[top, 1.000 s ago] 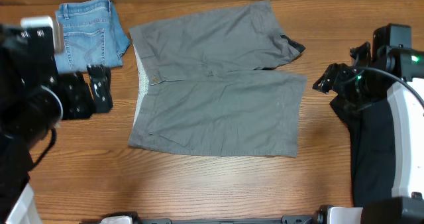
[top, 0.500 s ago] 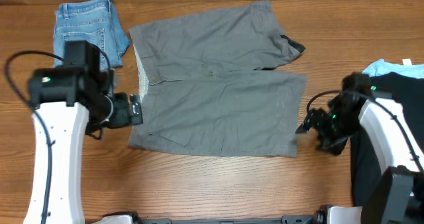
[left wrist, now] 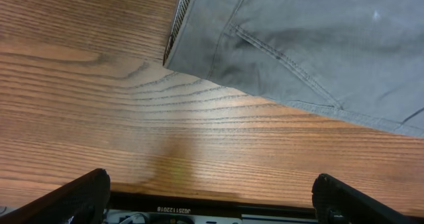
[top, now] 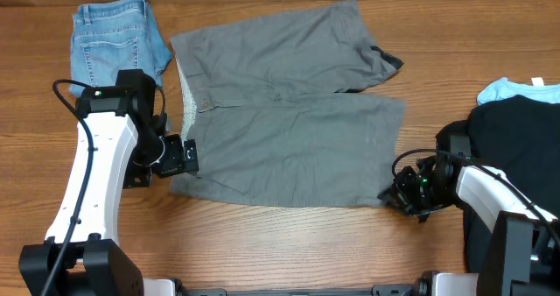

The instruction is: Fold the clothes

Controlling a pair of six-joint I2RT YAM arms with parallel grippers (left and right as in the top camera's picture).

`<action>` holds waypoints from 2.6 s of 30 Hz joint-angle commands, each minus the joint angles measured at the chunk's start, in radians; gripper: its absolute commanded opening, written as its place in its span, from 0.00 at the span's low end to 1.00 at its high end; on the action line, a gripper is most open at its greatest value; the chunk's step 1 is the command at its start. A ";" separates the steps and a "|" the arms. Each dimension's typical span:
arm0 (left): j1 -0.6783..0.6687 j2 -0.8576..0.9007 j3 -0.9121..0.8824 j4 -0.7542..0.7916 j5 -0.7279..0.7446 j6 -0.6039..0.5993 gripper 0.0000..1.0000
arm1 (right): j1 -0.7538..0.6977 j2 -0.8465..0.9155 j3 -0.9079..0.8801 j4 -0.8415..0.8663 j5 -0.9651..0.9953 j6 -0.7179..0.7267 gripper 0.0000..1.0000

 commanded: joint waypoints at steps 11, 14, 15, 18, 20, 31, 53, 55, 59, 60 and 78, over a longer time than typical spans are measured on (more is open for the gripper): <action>-0.005 0.002 -0.120 0.003 0.013 -0.059 1.00 | -0.015 -0.208 0.341 -0.445 0.245 -0.082 0.04; -0.005 0.002 -0.193 0.072 0.077 -0.068 1.00 | -0.015 -0.246 0.344 -0.454 0.245 -0.083 0.04; -0.005 0.003 -0.218 0.095 0.095 -0.082 1.00 | -0.015 -0.251 0.344 -0.456 0.245 -0.083 0.04; -0.005 0.003 -0.296 0.156 0.111 -0.125 0.98 | -0.015 -0.251 0.343 -0.456 0.245 -0.083 0.04; -0.005 0.003 -0.344 0.202 0.111 -0.151 0.93 | -0.015 -0.251 0.343 -0.455 0.245 -0.083 0.04; -0.006 0.003 -0.534 0.513 0.164 -0.296 0.68 | -0.015 -0.251 0.343 -0.439 0.245 -0.087 0.04; 0.010 0.001 -0.532 0.507 0.190 -0.393 0.04 | -0.016 -0.253 0.345 -0.389 0.313 -0.109 0.04; 0.028 -0.006 -0.506 0.451 0.190 -0.345 0.04 | -0.016 -0.253 0.357 -0.404 0.320 -0.109 0.04; 0.087 -0.060 -0.422 0.299 0.190 -0.257 0.04 | -0.016 -0.265 0.417 -0.459 0.333 -0.128 0.04; 0.103 -0.089 -0.393 0.255 0.193 -0.242 0.04 | -0.016 -0.270 0.437 -0.475 0.338 -0.130 0.04; 0.131 -0.534 0.008 -0.274 -0.004 -0.168 0.04 | -0.016 -0.303 1.164 -0.795 0.417 -0.130 0.04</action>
